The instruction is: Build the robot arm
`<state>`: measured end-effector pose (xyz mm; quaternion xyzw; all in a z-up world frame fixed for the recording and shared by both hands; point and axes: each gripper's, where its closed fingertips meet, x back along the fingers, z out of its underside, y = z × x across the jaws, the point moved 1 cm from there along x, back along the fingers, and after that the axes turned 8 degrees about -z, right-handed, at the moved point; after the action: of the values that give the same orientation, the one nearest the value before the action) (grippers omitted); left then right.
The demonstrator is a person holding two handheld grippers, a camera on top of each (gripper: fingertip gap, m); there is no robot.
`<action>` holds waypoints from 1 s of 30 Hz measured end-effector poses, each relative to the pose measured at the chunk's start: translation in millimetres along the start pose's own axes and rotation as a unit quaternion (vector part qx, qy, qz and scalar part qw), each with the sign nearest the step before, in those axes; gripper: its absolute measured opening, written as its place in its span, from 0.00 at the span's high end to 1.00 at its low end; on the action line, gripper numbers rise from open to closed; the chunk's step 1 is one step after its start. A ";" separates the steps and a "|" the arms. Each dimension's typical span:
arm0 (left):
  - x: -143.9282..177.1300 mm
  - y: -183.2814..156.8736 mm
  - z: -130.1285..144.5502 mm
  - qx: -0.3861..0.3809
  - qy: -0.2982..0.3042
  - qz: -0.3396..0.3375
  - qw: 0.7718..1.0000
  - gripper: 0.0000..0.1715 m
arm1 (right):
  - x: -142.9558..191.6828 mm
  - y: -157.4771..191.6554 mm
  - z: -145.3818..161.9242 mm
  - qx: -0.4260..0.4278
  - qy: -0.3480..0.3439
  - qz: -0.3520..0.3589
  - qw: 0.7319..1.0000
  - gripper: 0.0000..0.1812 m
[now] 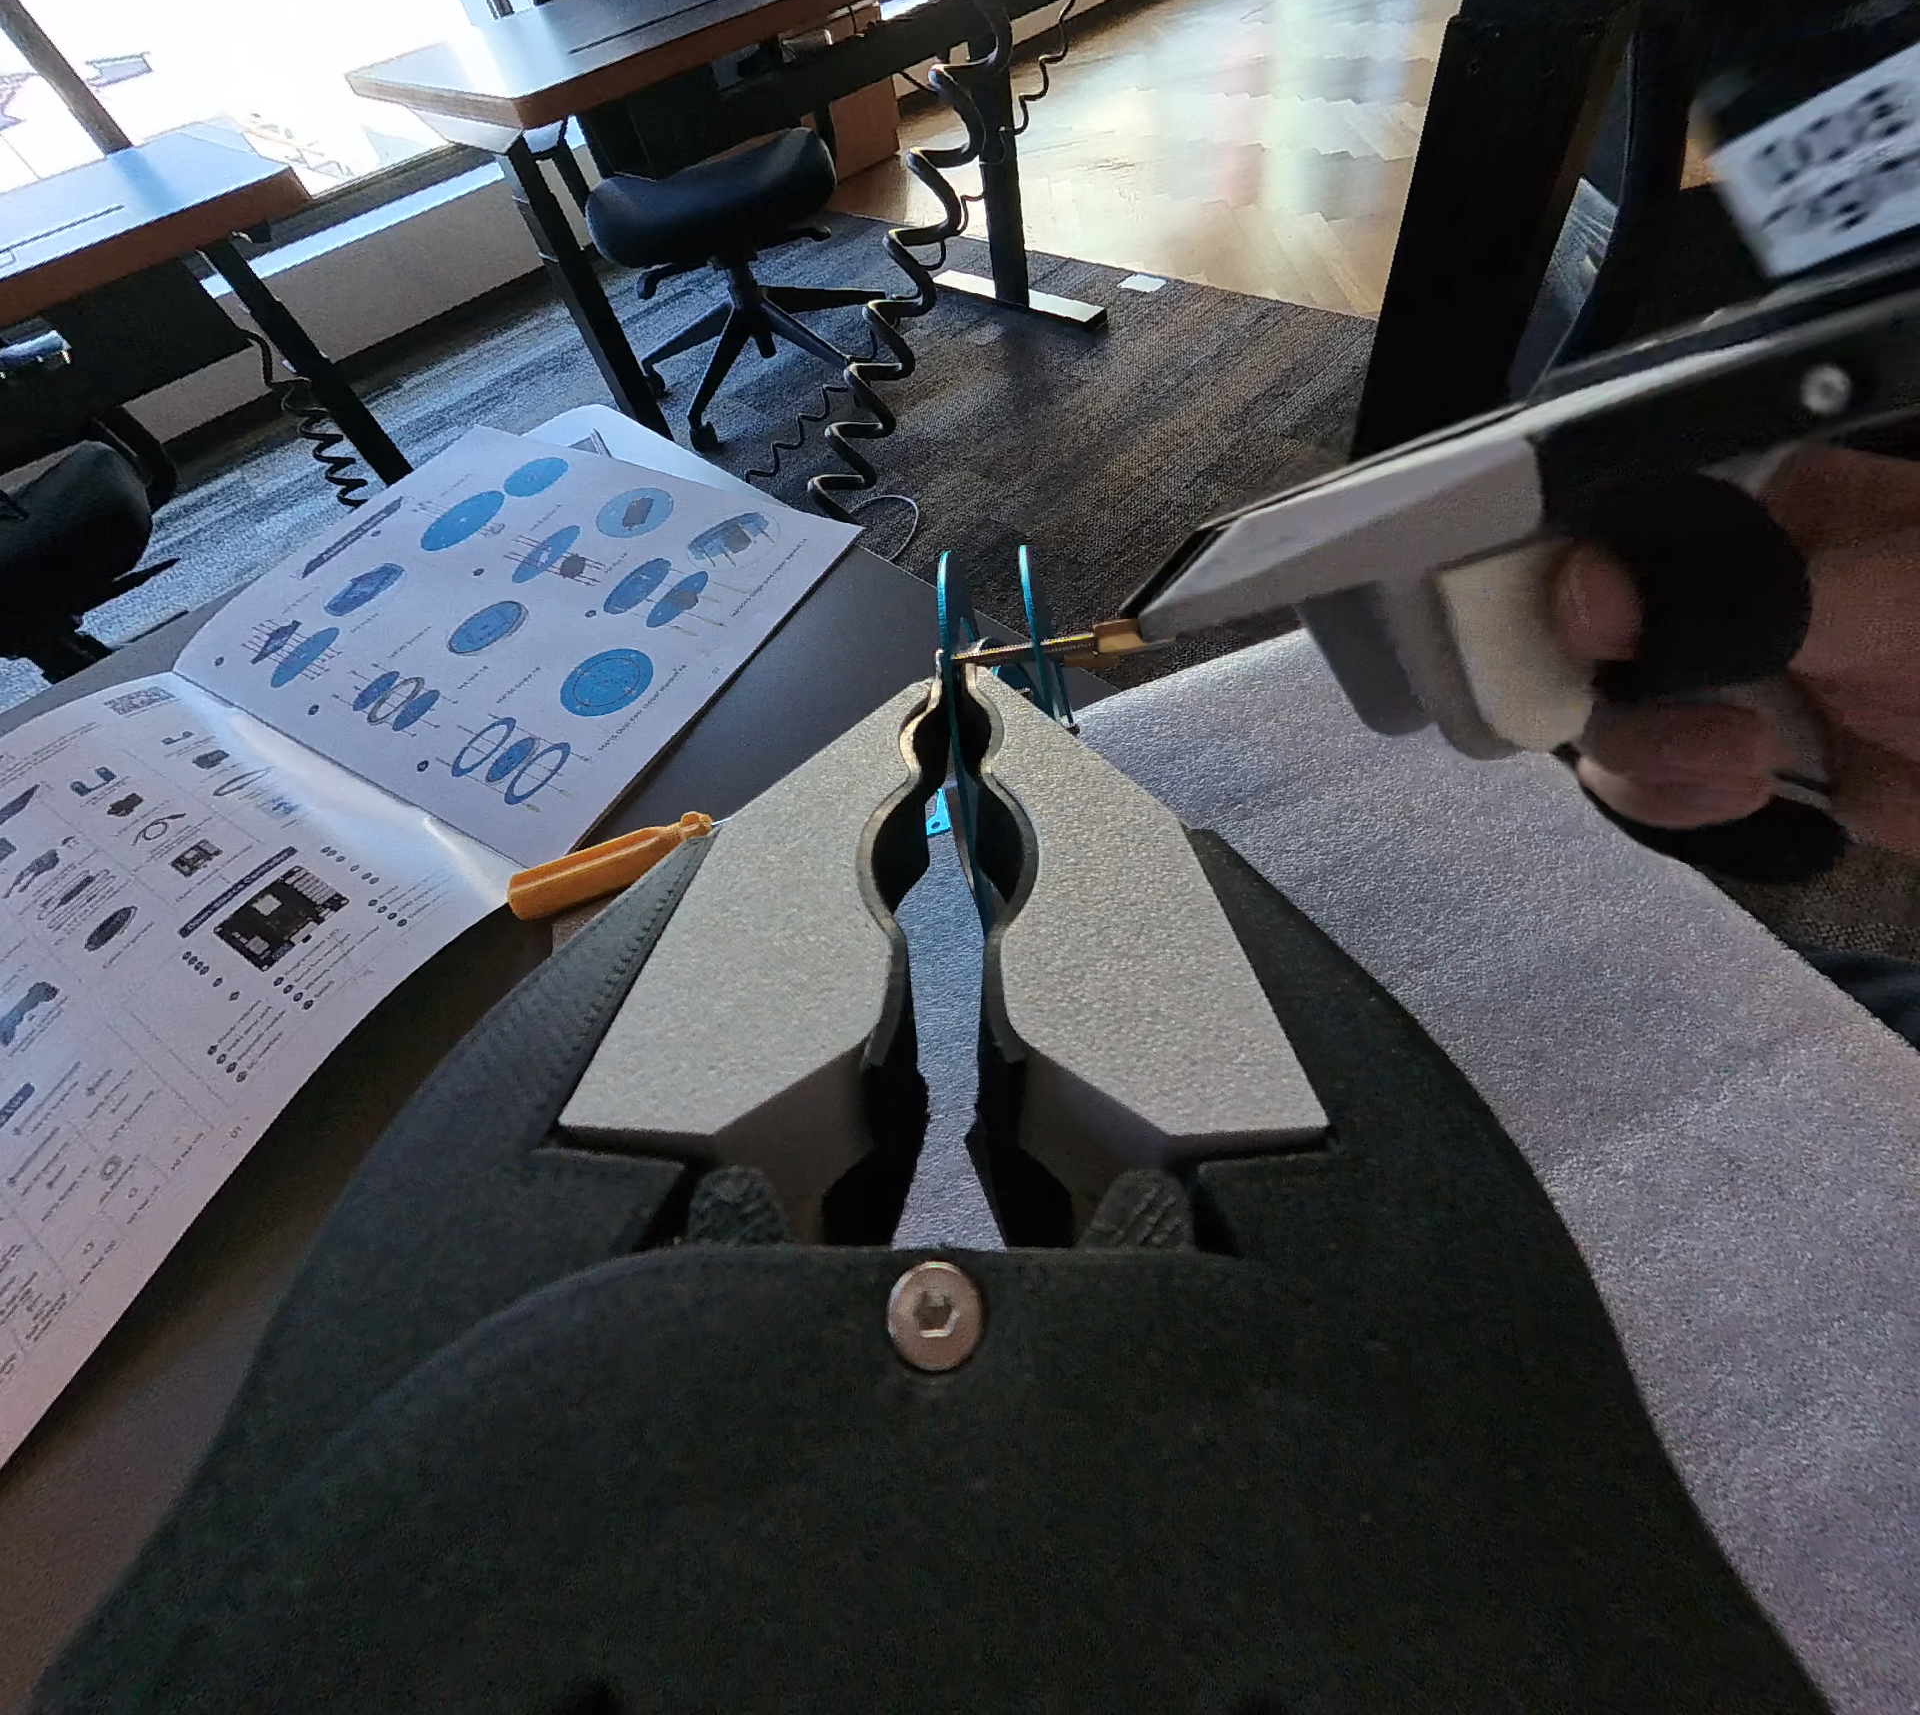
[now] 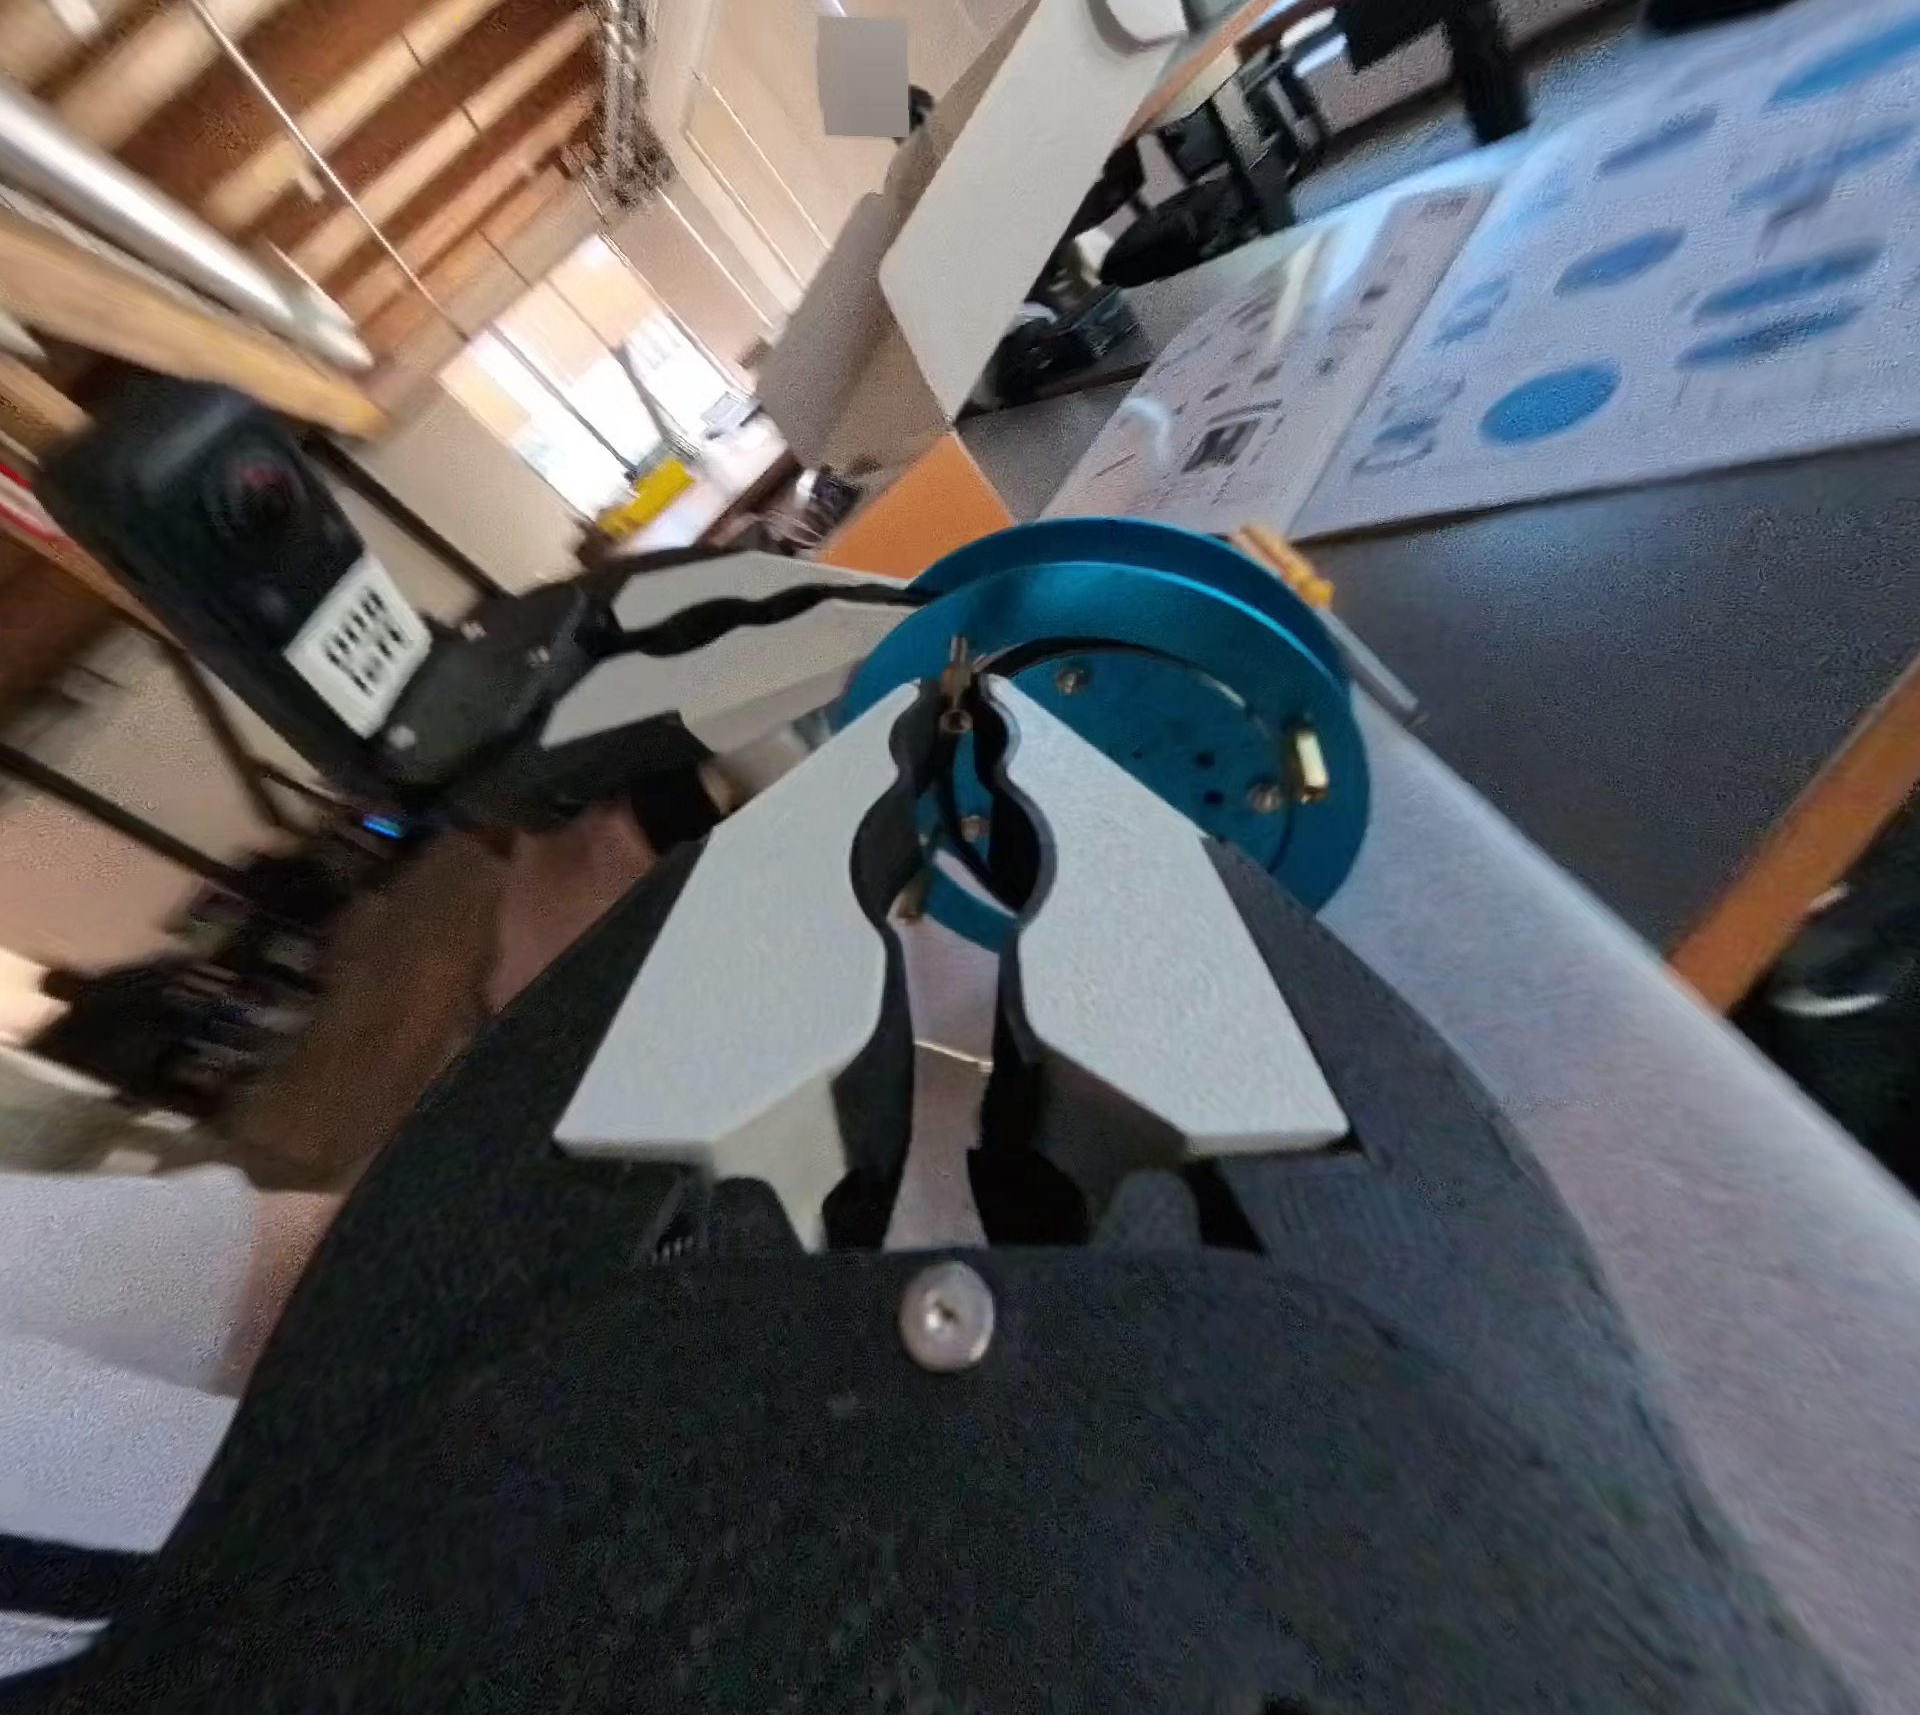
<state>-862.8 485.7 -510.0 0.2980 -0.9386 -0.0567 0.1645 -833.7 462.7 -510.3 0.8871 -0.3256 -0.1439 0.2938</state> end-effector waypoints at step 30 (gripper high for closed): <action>0.7 0.1 -0.1 0.002 0.000 0.002 1.000 1.00 | -0.7 1.5 2.7 -0.058 -0.017 -0.053 0.997 0.87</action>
<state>-863.4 485.3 -509.7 0.2965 -0.9392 -0.0542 0.1644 -836.2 461.1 -511.4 0.8821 -0.2741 -0.1926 0.3312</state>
